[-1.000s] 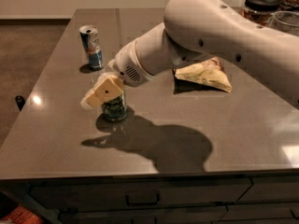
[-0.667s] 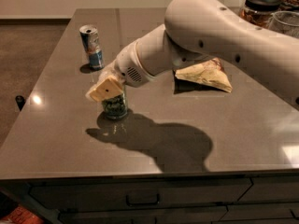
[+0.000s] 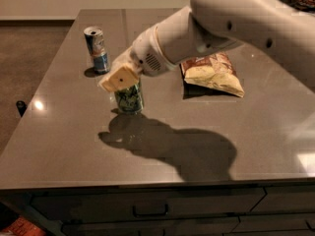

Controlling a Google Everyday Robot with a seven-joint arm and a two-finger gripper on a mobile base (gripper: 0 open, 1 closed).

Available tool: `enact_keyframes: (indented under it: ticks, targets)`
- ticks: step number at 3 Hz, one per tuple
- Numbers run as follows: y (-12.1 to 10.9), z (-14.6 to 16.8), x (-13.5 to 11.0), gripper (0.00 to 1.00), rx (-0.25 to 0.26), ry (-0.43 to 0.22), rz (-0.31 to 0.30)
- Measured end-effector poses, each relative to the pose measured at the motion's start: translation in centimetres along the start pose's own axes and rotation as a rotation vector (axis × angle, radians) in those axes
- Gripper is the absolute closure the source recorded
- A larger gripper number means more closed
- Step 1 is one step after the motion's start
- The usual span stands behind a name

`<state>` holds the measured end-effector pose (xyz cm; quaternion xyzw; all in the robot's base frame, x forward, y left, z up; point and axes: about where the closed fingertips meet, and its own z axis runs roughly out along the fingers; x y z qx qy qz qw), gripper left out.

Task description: Pick green can

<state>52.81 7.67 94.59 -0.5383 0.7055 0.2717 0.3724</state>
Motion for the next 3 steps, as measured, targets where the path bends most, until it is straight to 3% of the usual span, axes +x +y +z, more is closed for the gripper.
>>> enact_keyframes:
  ticks: [2,3]
  targets:
    - [0.2,-5.8,-3.9,1.00,-0.010,-0.055,-0.035]
    - [0.2,-5.8,-3.9,1.00,-0.010,-0.055,-0.036]
